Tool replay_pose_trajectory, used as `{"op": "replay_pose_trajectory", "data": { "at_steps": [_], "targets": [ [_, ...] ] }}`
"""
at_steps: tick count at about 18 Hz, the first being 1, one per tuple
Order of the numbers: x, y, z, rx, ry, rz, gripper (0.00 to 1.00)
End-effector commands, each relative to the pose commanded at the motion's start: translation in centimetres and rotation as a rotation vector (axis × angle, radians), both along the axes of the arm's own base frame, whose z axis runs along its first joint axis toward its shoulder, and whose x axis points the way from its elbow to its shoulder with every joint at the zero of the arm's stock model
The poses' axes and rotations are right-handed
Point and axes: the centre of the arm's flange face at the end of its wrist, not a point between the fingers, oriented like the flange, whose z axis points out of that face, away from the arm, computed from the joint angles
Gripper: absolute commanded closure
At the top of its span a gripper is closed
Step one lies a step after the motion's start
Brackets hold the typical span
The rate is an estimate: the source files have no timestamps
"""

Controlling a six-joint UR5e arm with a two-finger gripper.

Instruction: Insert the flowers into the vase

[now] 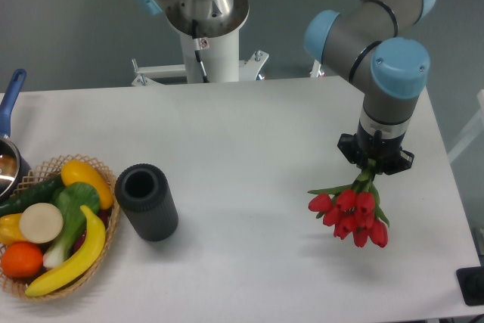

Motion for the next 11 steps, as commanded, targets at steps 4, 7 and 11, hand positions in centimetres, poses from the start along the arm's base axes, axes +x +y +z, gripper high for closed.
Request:
{"op": "replay_pose_trajectory", "data": {
  "at_steps": [4,7,11],
  "targets": [
    [0.3,0.1,0.3,0.005,0.003,0.0,0.99],
    [0.5,0.5,0.4,0.021,-0.001,-0.003,1.0],
    [2.1,2.5,2.7,0.197,-0.041,-0.037,1.0]
  ]
}}
